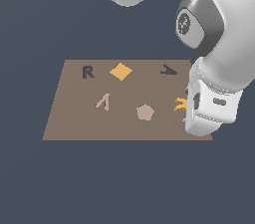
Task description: Insert a designated object into the corresponding slot on a board.
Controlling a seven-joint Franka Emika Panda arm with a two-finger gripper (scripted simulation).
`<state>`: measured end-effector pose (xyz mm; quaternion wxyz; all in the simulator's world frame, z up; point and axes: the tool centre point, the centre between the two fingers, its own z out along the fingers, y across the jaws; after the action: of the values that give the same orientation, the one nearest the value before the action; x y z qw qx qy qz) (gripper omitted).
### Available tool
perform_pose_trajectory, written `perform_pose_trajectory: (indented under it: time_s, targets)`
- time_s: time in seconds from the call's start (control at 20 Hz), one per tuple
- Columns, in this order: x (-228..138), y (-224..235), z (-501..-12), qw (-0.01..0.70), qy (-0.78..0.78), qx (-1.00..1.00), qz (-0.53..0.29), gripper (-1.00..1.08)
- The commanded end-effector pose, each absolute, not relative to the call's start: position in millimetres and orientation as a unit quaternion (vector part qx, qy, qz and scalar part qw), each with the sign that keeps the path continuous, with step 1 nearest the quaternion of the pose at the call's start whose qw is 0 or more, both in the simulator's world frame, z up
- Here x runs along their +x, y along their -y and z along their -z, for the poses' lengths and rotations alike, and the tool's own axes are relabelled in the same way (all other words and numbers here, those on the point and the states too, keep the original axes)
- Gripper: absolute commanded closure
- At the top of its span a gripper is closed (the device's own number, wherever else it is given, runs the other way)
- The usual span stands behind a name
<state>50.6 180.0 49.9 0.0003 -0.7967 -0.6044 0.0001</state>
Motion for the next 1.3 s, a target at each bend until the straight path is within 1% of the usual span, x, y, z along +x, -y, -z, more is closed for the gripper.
perform_pose_trajectory:
  time_s: [0.0, 0.4, 0.45, 1.25]
  targets:
    - [51, -180, -48, 0.0, 0.604, -0.797, 0.0, -0.92]
    - [50, -179, -30, 0.0, 0.605, -0.796, 0.0, -0.92]
    - [50, -179, -30, 0.0, 0.605, -0.796, 0.0, 1.08]
    - [47, -179, -30, 0.0, 0.611, -0.792, 0.0, 1.08]
